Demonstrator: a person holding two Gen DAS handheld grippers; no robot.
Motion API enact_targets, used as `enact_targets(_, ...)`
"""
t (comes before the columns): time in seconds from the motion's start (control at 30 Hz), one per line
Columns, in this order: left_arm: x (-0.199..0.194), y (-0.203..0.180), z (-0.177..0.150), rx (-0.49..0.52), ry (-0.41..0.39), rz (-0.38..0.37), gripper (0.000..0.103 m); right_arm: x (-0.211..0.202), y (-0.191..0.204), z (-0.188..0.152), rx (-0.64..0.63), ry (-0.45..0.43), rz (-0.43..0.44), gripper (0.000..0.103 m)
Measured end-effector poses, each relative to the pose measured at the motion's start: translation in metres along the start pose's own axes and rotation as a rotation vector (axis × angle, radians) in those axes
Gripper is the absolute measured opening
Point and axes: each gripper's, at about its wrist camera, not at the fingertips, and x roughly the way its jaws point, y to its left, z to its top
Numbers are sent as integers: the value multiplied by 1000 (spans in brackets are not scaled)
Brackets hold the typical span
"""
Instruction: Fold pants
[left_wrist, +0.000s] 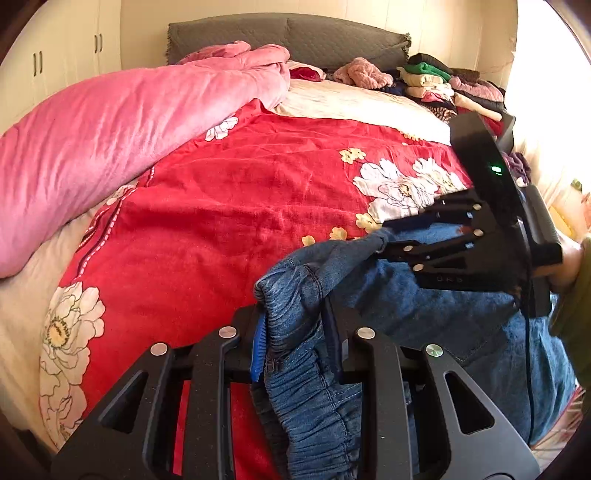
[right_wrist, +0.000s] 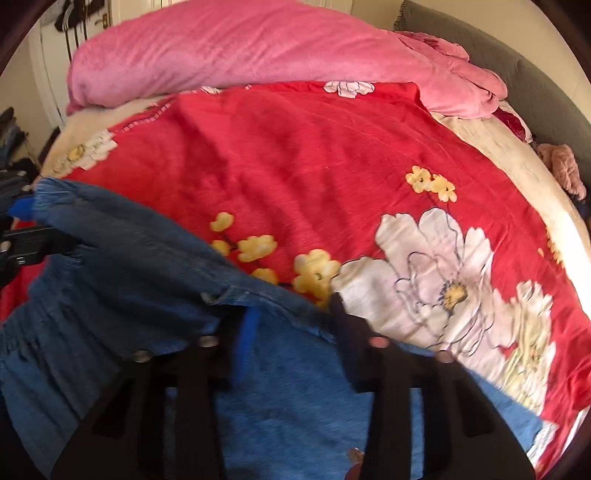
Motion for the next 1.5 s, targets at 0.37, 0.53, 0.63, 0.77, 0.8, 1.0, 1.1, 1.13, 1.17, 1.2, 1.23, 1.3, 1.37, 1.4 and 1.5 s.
enact_targets(0.37, -14, 2, -3, -16, -20, -5, 20, -89, 10, -37, 143, -176, -5, 11)
enact_targets(0.53, -31, -7, -7, 4, -39, -19, 22, -127, 28, -61, 192, -242, 19, 10)
enact_targets(0.63, -43, -11, -12, 17, -49, -28, 23, -146, 44, -78, 197, -267, 30, 10)
enact_targets(0.77, -57, -13, -23, 29, -47, -34, 25, -166, 73, -99, 174, -279, 37, 10)
enact_targets(0.8, -61, -13, -26, 32, -45, -40, 25, -169, 80, -105, 173, -278, 39, 10)
enact_targets(1.0, -76, -19, -54, 72, -12, -49, 26, -176, 119, -136, 179, -257, 71, 10)
enact_targets(1.1, -82, -21, -68, 81, 9, -60, 26, -177, 131, -150, 182, -238, 77, 10)
enact_targets(1.13, -86, -23, -74, 89, 15, -61, 26, -177, 134, -153, 190, -232, 87, 10)
enact_targets(1.17, -87, -24, -78, 97, 21, -58, 26, -178, 140, -159, 188, -226, 96, 10)
enact_targets(1.2, -90, -25, -82, 100, 29, -56, 27, -178, 144, -162, 175, -220, 95, 10)
enact_targets(1.23, -91, -25, -85, 99, 35, -56, 27, -178, 151, -165, 147, -214, 79, 10)
enact_targets(1.3, -94, -27, -90, 104, 43, -54, 27, -176, 161, -171, 126, -201, 87, 10)
enact_targets(1.37, -93, -28, -95, 116, 63, -38, 28, -172, 168, -177, 124, -189, 100, 10)
enact_targets(1.4, -92, -27, -98, 116, 73, -31, 29, -169, 171, -178, 123, -180, 105, 10)
enact_targets(1.5, -89, -23, -106, 98, 106, -27, 30, -161, 176, -181, 123, -158, 120, 10)
